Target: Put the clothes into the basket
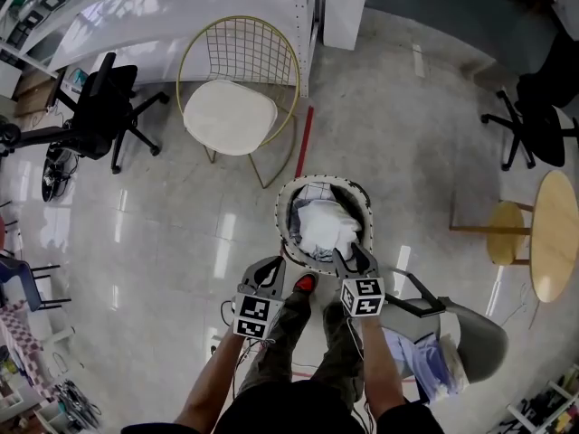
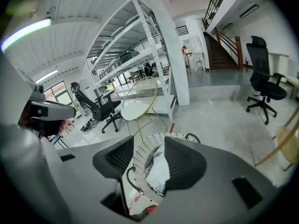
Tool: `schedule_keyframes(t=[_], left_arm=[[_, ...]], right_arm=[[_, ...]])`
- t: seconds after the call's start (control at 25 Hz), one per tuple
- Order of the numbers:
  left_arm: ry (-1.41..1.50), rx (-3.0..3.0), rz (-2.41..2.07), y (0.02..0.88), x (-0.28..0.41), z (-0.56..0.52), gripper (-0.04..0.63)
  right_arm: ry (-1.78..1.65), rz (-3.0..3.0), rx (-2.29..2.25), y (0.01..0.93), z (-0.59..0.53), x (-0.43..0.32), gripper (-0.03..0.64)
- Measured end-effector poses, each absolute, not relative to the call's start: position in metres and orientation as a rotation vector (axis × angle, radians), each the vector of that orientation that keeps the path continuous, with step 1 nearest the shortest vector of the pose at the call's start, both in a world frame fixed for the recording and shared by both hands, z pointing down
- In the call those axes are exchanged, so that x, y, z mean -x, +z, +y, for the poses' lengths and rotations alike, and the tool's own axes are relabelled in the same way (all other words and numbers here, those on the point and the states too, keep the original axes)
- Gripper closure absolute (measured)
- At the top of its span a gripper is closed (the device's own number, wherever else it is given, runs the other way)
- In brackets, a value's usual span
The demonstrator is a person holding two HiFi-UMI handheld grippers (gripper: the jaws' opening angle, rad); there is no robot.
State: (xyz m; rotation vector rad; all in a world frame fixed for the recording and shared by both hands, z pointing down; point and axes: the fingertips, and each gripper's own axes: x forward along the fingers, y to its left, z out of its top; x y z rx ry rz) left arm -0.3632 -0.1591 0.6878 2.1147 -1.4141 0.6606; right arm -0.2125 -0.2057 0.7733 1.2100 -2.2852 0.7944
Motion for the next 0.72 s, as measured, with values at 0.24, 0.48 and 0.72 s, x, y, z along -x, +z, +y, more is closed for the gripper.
schedule_keyframes(t=[0.24,0.48,0.72], left_arm=[[0.642,-2.169,-1.409,0.669,0.352,-0.161,0.588],[0.628,-2.242,-1.395,0.641,0.335,-0.161,0.588],[0.592,-2.362,-1.358,0.604,0.307,-0.178,0.588]], right_arm=[[0.76,-2.311,-1.254,0.747,-0.202,0.203,0.4],[0.702,-2.334,-1.35,0.701,-0.193,0.184,0.432],[0.613,-2.362,-1.49,0.648,-0.196,0.16,0.478]])
